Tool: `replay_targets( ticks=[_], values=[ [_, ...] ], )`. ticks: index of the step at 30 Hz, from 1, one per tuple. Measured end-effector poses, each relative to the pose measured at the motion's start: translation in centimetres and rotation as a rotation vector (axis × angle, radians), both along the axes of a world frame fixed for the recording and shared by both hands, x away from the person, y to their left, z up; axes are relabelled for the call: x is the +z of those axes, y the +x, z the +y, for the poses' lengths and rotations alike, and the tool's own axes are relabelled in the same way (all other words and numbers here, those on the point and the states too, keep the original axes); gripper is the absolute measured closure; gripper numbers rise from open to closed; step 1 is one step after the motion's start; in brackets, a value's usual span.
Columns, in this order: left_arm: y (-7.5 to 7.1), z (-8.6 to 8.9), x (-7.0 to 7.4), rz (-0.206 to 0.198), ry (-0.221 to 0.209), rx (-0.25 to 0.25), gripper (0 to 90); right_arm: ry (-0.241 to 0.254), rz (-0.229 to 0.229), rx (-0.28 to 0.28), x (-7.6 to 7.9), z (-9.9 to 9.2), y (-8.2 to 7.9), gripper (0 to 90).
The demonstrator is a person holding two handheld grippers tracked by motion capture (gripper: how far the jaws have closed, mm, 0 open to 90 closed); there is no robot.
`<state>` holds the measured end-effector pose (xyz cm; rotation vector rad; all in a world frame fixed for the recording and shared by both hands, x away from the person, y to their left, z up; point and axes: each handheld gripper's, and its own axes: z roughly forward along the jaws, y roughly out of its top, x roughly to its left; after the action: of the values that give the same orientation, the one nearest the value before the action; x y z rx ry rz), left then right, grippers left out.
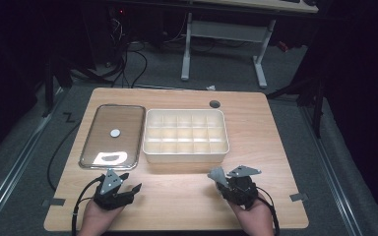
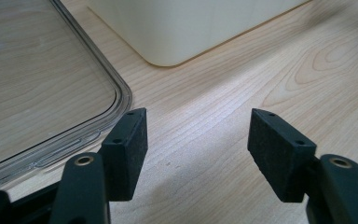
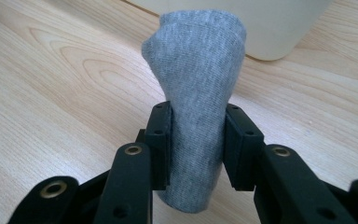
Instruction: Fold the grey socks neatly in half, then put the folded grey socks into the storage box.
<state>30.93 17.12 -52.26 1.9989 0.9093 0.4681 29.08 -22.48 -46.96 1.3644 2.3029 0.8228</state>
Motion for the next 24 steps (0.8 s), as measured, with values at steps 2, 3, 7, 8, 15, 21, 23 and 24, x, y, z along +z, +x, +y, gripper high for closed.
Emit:
replay_targets(
  ticks=[2,3,7,8,15,21,23,24],
  values=[
    [-0.1,-0.1,0.0,-0.005,0.003,-0.004,38.3,-0.015,0.009,0.005,0.3,0.0,0.1,67.1],
    [-0.1,-0.1,0.0,-0.004,0.004,-0.005,38.4,-0.017,0.015,0.007,0.4,0.0,0.1,67.1],
    [0.0,-0.2,0.1,-0.007,0.002,-0.008,38.5,-0.017,0.037,0.015,1.1,-0.3,0.4,67.0],
    [0.0,-0.2,0.1,-0.005,0.004,-0.008,38.5,-0.022,0.036,0.018,1.2,-0.3,0.5,67.0],
    [-0.1,-0.7,-0.2,0.008,0.017,-0.032,39.7,-0.05,0.058,0.032,2.1,-0.3,1.1,67.0],
    [-0.3,-0.9,-0.2,0.021,0.016,-0.053,44.0,-0.099,0.095,0.036,2.7,-0.1,1.6,67.0],
    [-0.3,-0.9,-0.3,0.022,0.008,-0.058,44.4,-0.116,0.115,0.035,2.9,-0.1,1.7,67.0],
    [-0.3,-0.9,-0.2,0.02,0.011,-0.06,44.4,-0.128,0.122,0.038,3.0,-0.2,1.7,67.0]
  ],
)
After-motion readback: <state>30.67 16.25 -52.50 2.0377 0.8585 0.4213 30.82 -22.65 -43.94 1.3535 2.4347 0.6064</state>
